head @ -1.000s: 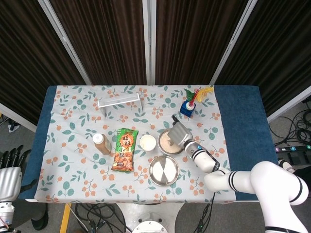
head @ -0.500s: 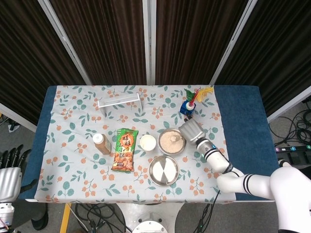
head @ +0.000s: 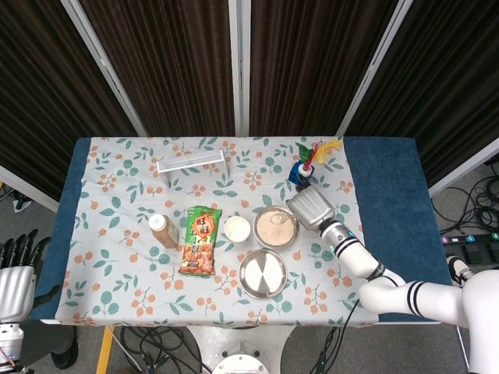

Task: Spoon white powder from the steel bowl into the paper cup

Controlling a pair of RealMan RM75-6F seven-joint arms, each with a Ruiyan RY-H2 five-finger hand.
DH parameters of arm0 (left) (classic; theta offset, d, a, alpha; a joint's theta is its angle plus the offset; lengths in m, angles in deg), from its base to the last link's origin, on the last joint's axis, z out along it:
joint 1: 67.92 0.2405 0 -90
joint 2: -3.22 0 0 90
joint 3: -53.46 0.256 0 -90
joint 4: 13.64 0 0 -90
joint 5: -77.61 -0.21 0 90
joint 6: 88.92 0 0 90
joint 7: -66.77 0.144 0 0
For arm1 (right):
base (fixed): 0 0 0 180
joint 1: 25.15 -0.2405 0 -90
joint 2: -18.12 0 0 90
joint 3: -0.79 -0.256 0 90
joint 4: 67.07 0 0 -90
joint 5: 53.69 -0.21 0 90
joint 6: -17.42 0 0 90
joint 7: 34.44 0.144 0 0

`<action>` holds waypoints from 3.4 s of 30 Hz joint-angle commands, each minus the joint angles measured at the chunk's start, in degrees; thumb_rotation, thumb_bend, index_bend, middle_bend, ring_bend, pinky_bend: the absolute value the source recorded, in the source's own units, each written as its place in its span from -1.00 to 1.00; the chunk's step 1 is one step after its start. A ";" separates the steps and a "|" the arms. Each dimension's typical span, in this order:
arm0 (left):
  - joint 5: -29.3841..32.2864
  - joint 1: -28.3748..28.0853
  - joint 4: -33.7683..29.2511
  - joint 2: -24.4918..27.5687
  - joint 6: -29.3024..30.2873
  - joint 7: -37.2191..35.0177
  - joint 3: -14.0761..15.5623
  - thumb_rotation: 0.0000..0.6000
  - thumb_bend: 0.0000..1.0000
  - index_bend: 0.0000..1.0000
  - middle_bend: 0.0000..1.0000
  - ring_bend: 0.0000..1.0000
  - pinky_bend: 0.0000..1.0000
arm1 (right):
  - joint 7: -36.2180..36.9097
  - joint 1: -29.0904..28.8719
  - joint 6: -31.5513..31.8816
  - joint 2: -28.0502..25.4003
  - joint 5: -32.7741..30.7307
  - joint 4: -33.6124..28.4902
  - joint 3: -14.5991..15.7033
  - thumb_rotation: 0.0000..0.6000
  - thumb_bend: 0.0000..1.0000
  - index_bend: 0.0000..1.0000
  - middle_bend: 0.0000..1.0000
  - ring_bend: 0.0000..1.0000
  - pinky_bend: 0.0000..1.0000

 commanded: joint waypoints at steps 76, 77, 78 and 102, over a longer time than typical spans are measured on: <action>-0.02 0.39 2.39 -1.18 0.01 -2.02 0.24 1.00 -0.90 -0.58 -0.71 -0.85 -0.86 | -55.09 -16.29 9.65 11.23 0.34 -1.42 4.22 1.00 -0.35 0.28 0.26 -0.41 -1.00; -0.17 0.39 2.40 -1.16 0.05 -1.90 0.29 1.00 -0.90 -0.58 -0.71 -0.85 -0.86 | -54.51 -16.14 9.50 10.85 0.44 -1.82 4.17 1.00 -0.35 0.28 0.26 -0.41 -1.00; -0.29 0.38 2.36 -1.12 0.11 -1.85 0.31 1.00 -0.90 -0.58 -0.71 -0.85 -0.86 | -53.60 -15.89 9.59 10.53 0.89 -2.12 4.05 1.00 -0.35 0.28 0.26 -0.41 -1.00; -2.11 -0.03 -0.86 0.20 0.52 1.22 0.58 1.00 -0.90 -0.58 -0.71 -0.85 -0.86 | -3.79 5.55 13.81 2.09 17.13 -11.95 6.90 1.00 -0.35 0.29 0.26 -0.42 -1.00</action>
